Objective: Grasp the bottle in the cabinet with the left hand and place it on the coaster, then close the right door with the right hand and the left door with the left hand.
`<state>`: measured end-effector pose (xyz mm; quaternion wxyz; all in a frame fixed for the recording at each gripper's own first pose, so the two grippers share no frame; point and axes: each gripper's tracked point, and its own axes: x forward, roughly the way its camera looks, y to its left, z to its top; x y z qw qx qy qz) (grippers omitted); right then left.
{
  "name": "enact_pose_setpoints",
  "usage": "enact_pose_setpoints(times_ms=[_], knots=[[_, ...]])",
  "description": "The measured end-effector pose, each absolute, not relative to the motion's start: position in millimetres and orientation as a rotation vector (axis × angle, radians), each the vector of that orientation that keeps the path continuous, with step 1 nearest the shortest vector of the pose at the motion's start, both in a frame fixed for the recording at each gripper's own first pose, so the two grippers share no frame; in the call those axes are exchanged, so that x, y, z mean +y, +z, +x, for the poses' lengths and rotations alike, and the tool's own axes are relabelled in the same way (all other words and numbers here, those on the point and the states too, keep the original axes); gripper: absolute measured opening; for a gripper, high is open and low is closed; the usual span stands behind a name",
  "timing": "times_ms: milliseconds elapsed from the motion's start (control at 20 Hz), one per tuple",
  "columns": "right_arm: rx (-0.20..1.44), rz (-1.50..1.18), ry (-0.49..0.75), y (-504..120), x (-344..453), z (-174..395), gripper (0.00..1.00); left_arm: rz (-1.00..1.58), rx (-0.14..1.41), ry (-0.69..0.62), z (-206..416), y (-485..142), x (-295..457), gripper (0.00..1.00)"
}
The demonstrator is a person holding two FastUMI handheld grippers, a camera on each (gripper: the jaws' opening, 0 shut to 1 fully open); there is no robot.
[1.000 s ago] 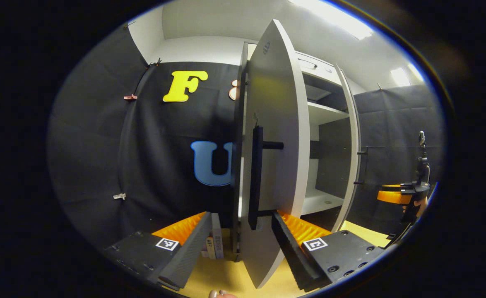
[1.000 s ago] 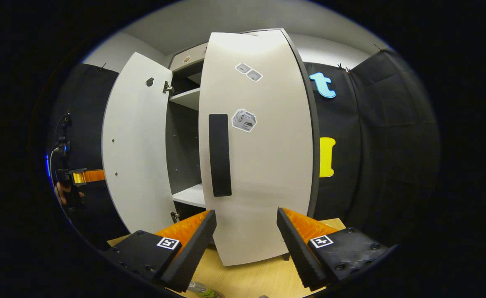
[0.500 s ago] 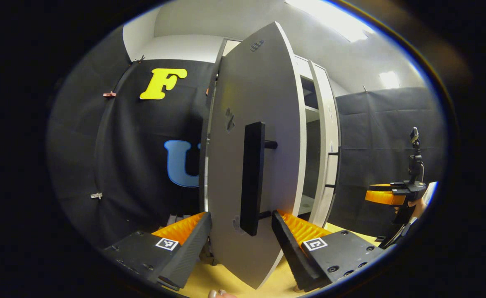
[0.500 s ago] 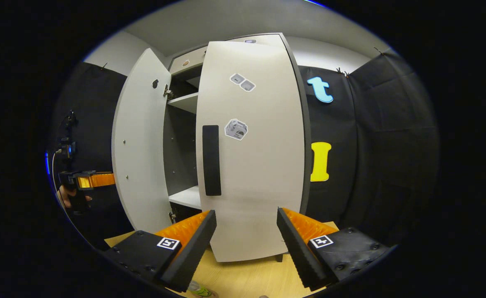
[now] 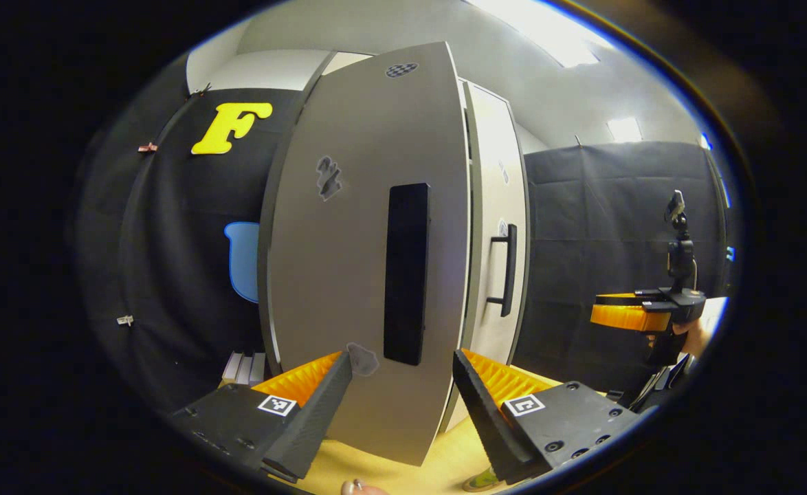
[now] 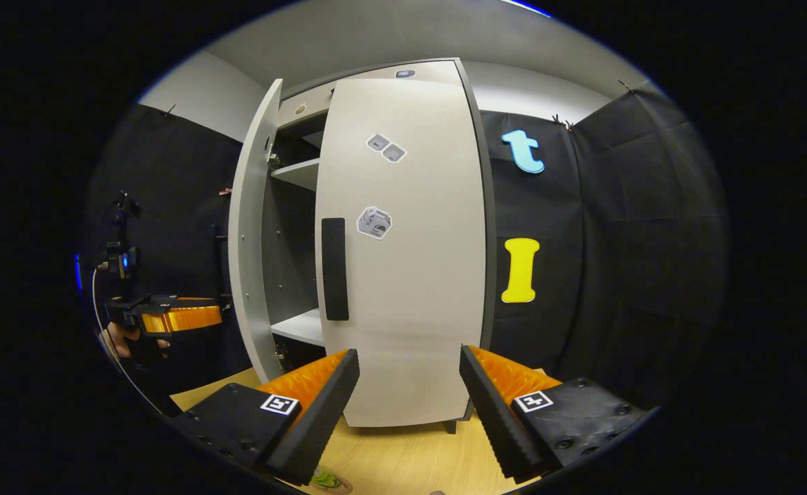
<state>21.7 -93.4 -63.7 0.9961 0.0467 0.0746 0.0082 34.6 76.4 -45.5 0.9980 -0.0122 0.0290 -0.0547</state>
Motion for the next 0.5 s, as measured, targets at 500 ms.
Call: enact_pose_setpoints(times_ms=[500], knots=[[0.093, 0.154, -0.050, -40.6, -98.5, 19.2, 0.98, -0.047, 0.052, 0.004, 27.1, -38.7, 67.8, 0.94]])
